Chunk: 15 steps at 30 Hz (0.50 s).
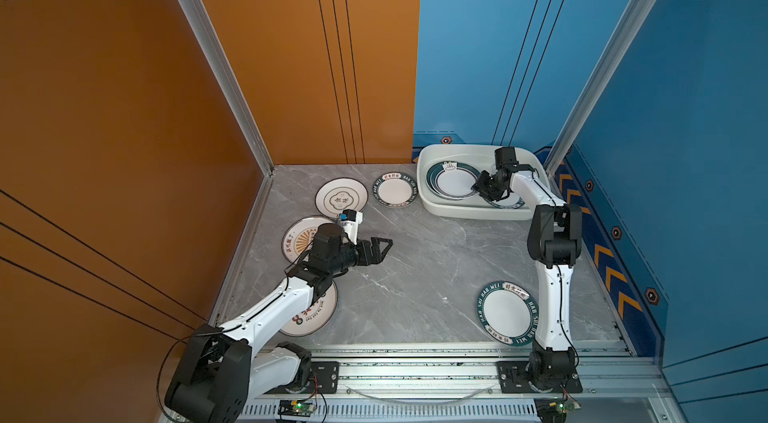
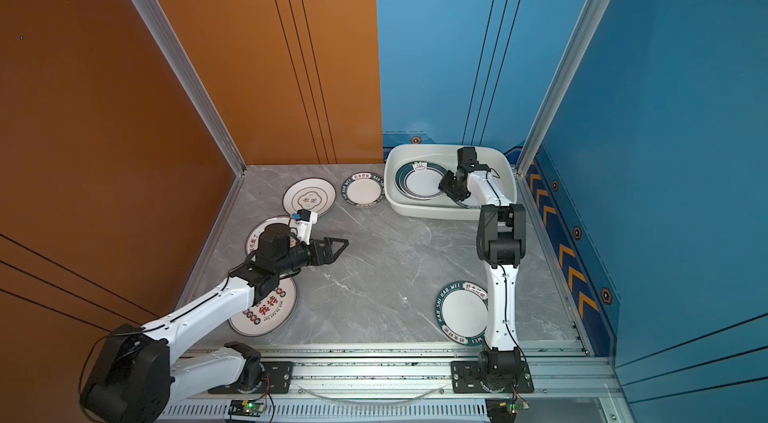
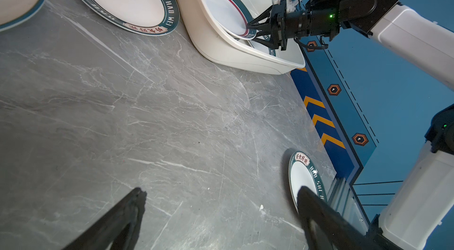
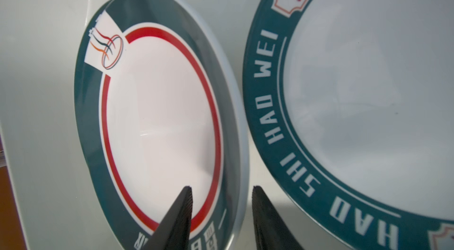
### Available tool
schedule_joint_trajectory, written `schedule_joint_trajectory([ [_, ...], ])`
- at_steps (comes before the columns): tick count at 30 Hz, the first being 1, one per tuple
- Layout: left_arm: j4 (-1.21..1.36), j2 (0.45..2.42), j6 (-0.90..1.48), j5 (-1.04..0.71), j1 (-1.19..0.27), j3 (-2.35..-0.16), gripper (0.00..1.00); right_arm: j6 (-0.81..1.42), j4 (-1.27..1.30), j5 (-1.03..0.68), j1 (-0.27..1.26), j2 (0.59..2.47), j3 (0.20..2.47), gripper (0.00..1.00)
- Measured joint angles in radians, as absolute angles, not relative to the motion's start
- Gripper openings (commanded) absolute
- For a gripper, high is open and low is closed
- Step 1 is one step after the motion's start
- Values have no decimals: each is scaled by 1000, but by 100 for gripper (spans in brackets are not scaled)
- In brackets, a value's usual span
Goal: Place the plates into the plastic bin on the countertop
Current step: 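Withdraw the right gripper from the bin while the left reaches toward the far plate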
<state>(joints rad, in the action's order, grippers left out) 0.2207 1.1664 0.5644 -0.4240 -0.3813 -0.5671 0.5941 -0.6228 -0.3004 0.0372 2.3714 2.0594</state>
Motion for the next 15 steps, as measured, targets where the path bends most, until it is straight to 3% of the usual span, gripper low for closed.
schedule_joint_trajectory([
  [15,220,1208,544,-425,-468,-604,98,568,-682,-252,83,2371,2148,43],
])
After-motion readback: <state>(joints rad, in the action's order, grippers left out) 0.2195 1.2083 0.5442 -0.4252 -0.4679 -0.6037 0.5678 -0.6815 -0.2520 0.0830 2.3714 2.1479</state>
